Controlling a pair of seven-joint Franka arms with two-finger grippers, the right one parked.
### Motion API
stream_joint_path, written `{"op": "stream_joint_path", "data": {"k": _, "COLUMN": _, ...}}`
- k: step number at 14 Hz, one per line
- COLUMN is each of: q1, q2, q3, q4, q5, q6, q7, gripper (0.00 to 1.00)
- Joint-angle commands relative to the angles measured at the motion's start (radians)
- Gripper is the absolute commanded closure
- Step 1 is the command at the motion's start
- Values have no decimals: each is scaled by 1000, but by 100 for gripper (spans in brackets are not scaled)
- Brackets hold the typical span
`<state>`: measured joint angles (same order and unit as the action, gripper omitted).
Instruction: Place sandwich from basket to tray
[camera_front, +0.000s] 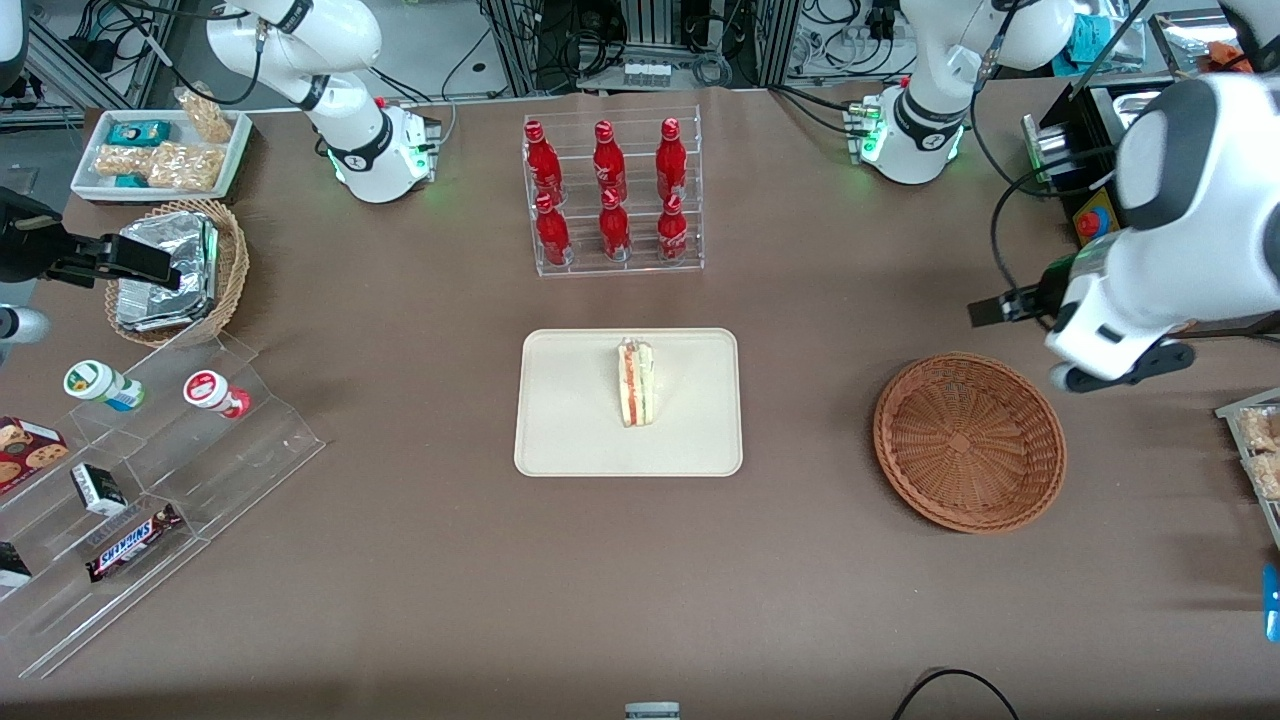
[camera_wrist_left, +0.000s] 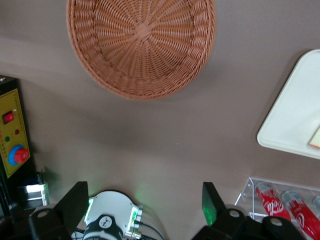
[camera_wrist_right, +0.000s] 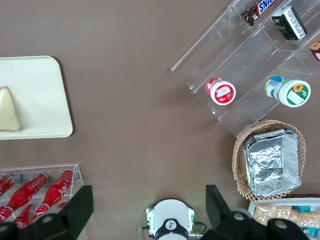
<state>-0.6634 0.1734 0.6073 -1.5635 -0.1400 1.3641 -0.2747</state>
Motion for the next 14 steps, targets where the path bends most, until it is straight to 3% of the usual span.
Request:
{"op": "stream_joint_path", "data": {"k": 1, "q1": -18, "q2": -58, "q3": 52, "q4": -3, "q5": -4, "q6": -39, "q7": 14, "gripper": 0}}
{"op": "stream_joint_path", "data": {"k": 7, "q1": -22, "q2": -8, "q3": 62, "q4": 88, "q5": -12, "q6": -25, "q7": -3, "gripper": 0}}
{"op": "stream_joint_path", "data": {"k": 12, "q1": -12, "q2": -38, "q3": 55, "q4": 94, "q5": -47, "q6": -20, "q7": -4, "gripper": 0}}
{"op": "stream_joint_path", "data": {"k": 13, "q1": 45, "q2": -35, "q3": 34, "q4": 102, "q5": -36, "q6": -20, "q7": 2, "gripper": 0}}
{"op": "stream_joint_path", "data": {"k": 14, "q1": 191, "q2": -44, "q3": -107, "q4": 102, "q5": -39, "q6": -29, "q7": 9, "gripper": 0}}
